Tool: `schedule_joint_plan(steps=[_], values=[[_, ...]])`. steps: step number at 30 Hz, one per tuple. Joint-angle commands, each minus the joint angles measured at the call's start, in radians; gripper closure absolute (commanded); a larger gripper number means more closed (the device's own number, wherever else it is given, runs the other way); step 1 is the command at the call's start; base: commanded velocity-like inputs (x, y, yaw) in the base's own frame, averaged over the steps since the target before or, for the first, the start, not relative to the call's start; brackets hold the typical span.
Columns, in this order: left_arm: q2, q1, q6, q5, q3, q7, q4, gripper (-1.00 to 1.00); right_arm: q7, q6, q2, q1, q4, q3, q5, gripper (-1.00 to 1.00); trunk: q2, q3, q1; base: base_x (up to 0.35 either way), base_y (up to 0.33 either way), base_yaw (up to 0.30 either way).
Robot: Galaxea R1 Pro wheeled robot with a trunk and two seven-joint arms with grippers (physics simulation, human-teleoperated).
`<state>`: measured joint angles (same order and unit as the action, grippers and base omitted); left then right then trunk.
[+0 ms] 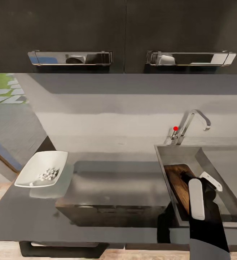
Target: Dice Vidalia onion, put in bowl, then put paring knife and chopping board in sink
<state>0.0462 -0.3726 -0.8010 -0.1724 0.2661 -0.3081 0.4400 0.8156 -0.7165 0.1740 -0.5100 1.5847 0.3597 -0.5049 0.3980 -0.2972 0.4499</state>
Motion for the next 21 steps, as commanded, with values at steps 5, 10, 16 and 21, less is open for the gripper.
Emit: schedule_joint_plan(steps=[5, 10, 16, 21], values=[[0.001, 0.0, -0.002, -0.01, 0.008, -0.003, 0.002, -1.0, 0.004, -0.004, -0.006, -0.001, 0.003, -0.028, -0.009, -1.0, 0.002, -0.002, 0.0, -0.332, 0.0, 0.0], [0.001, 0.0, -0.002, -0.01, 0.008, -0.003, 0.002, -1.0, 0.002, -0.004, -0.008, -0.001, 0.003, -0.046, -0.009, -1.0, 0.002, -0.002, 0.0, -0.338, 0.0, 0.0], [0.001, 0.0, -0.002, -0.01, 0.008, -0.003, 0.002, -1.0, -0.151, -0.008, -0.017, 0.002, 0.003, -0.049, -0.007, -1.0, 0.002, -0.002, 0.0, -0.338, 0.0, 0.0], [0.001, 0.0, -0.002, -0.01, 0.008, -0.003, 0.001, -1.0, -0.282, -0.011, -0.066, 0.005, 0.003, -0.094, -0.005, -1.0, 0.002, -0.002, 0.0, -0.338, 0.0, 0.0]])
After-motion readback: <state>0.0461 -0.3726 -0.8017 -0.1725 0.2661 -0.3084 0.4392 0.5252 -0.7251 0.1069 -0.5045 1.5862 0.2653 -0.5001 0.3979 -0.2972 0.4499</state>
